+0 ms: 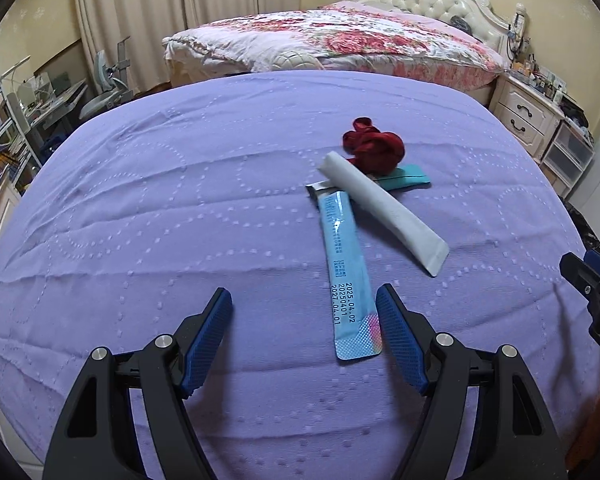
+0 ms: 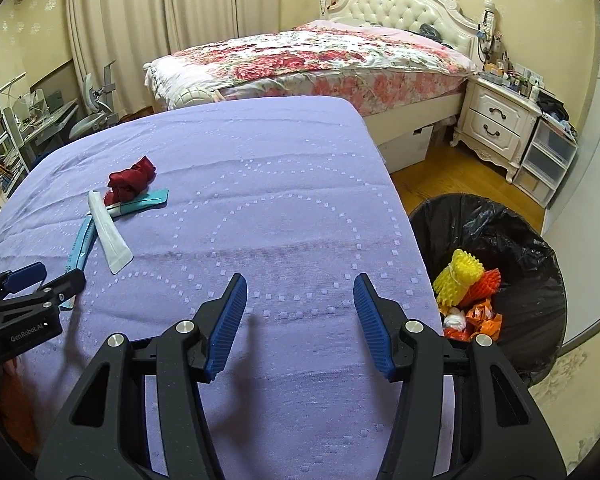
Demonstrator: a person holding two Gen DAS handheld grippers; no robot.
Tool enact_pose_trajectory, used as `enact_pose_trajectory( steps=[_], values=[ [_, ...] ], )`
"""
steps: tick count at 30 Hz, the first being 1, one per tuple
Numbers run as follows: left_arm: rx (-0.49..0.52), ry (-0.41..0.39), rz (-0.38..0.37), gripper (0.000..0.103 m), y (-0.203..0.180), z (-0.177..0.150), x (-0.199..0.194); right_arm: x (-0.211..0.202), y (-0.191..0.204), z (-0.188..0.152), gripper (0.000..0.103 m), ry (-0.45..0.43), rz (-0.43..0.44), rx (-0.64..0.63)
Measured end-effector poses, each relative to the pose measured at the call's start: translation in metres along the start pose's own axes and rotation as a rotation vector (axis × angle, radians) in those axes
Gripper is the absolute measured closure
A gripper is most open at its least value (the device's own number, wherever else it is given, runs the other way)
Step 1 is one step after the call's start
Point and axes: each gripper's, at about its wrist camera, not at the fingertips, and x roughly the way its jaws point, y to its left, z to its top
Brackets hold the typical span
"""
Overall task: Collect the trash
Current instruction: 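Close the left tool on the blue printed strip, then grasp the white tube with the right tool while the left tool holds the blue strip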
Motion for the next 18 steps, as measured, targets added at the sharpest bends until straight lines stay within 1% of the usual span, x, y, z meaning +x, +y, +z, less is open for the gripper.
enact_pose_trajectory(
  steps=[5,6,8,9,10,12,13,14,18],
  values=[
    [-0.008,-0.01,-0.016,0.031,-0.006,0.007,0.003,0.0,0.0,0.0,0.049,0.002,0.0,-0.001],
    [-0.002,-0.014,-0.02,0.034,-0.008,0.009,0.004,0.0,0.001,0.0,0.049,0.003,0.001,-0.002],
    [0.013,-0.023,-0.012,0.043,-0.01,0.01,0.007,0.0,0.003,0.0,0.049,0.005,0.0,-0.007],
    [0.017,-0.028,-0.021,0.05,-0.01,0.011,0.007,0.0,0.004,0.001,0.049,0.006,0.001,-0.01],
    [0.021,-0.033,-0.026,0.054,-0.011,0.011,0.006,0.0,0.005,0.001,0.049,0.005,0.002,-0.01],
    [0.033,-0.043,-0.026,0.072,-0.009,0.009,0.004,0.0,0.008,0.002,0.049,0.004,0.008,-0.013],
    [0.037,-0.046,-0.023,0.078,-0.009,0.009,0.004,0.0,0.01,0.002,0.049,0.004,0.012,-0.015],
    [0.04,-0.049,-0.023,0.082,-0.008,0.009,0.004,0.0,0.013,0.003,0.049,0.003,0.018,-0.02],
    [0.024,-0.056,-0.044,0.083,0.001,0.007,0.001,0.001,0.03,0.004,0.049,0.006,0.043,-0.054]
  ],
)
